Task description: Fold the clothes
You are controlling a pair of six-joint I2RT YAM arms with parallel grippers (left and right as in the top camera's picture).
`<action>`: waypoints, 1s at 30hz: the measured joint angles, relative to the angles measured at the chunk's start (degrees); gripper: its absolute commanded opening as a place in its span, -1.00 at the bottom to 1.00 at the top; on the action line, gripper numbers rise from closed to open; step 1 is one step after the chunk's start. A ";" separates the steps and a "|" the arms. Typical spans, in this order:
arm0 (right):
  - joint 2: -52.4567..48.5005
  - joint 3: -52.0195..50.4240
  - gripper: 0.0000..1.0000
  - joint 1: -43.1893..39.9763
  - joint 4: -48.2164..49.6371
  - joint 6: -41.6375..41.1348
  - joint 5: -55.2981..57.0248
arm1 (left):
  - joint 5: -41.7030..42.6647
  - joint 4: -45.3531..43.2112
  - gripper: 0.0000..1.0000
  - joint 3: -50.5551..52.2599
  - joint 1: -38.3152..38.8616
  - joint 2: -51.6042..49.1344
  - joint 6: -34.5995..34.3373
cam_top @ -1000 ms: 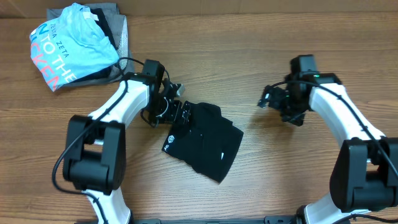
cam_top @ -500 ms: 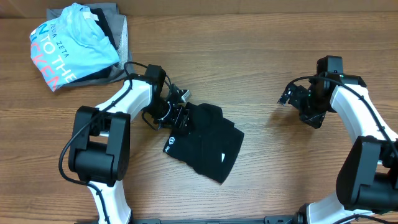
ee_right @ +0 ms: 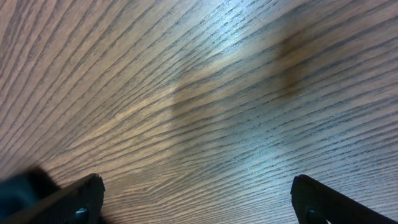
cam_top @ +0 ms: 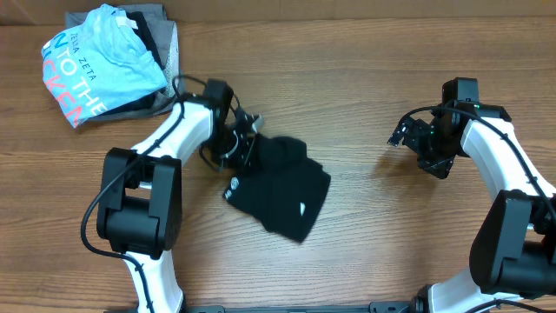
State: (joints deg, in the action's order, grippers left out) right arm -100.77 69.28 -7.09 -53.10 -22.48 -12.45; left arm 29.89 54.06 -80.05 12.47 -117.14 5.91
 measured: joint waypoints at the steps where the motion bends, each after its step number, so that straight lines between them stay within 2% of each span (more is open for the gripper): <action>1: 0.00 0.00 1.00 0.00 0.02 0.02 -0.02 | -1.22 0.55 -0.92 -2.03 -0.24 -0.28 -0.02; 5: 0.00 0.00 1.00 0.00 0.02 -0.02 0.00 | -4.50 1.95 -0.88 -8.55 -0.87 -0.48 -0.04; 9: 0.00 0.00 1.00 0.00 0.04 0.00 0.00 | -5.75 2.43 -0.45 -12.59 -0.90 -0.48 -0.17; 10: -0.02 0.00 1.00 0.00 0.02 0.02 0.00 | -5.90 2.60 -0.43 -12.87 -0.90 -0.48 -0.37; 13: 0.00 0.00 1.00 0.00 0.00 0.00 0.00 | -6.23 3.34 -0.54 -12.98 -0.90 -0.48 -0.87; 15: 0.00 0.00 1.00 0.00 0.00 -0.02 0.00 | -6.36 3.45 -0.38 -12.98 -0.90 -0.48 -1.07; 21: 0.00 0.00 1.00 0.00 0.04 0.00 0.00 | -6.60 4.07 -0.17 -12.98 -0.90 -0.48 -1.31; 23: 0.00 0.00 1.00 0.00 0.00 0.00 0.00 | -6.60 4.22 -0.21 -12.98 -0.90 -0.48 -1.29; 24: 0.00 0.00 1.00 0.00 0.02 -0.02 -0.02 | -6.60 4.35 -0.34 -12.98 -0.90 -0.48 -1.29; 25: -0.02 0.00 1.00 0.00 0.02 -0.02 0.00 | -6.60 4.44 -0.38 -12.98 -0.90 -0.48 -1.29; 28: 0.00 0.00 1.00 0.00 0.00 0.00 0.00 | -6.60 4.52 -0.35 -12.98 -0.90 -0.48 -1.31; 29: 0.00 0.00 1.00 0.00 0.02 0.00 0.00 | -6.60 4.52 -0.40 -12.98 -0.90 -0.48 -1.33; 30: 0.00 0.00 1.00 0.00 0.02 -0.02 -0.02 | -6.60 4.52 -0.54 -12.98 -0.90 -0.48 -1.31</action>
State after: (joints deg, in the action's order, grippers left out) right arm -100.77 69.28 -7.09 -53.08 -22.50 -12.47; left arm 23.29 58.59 -93.03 11.57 -117.62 4.60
